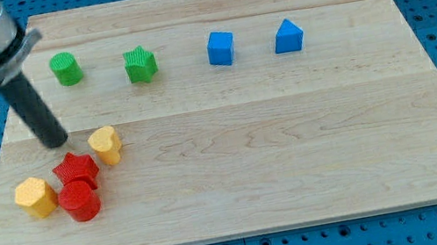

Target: Move the yellow heart slightly up a bit

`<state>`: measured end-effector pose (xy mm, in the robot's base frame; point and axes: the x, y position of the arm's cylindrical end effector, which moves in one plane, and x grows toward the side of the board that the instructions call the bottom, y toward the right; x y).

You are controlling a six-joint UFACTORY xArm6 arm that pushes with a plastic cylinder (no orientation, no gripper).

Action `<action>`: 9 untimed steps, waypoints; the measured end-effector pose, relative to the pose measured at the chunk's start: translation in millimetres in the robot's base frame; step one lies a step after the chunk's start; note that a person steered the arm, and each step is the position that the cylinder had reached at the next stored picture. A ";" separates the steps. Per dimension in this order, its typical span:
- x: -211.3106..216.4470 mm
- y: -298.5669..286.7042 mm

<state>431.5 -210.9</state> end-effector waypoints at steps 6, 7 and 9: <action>39.7 93.0; 62.8 94.5; 60.2 31.3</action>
<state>491.8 -179.6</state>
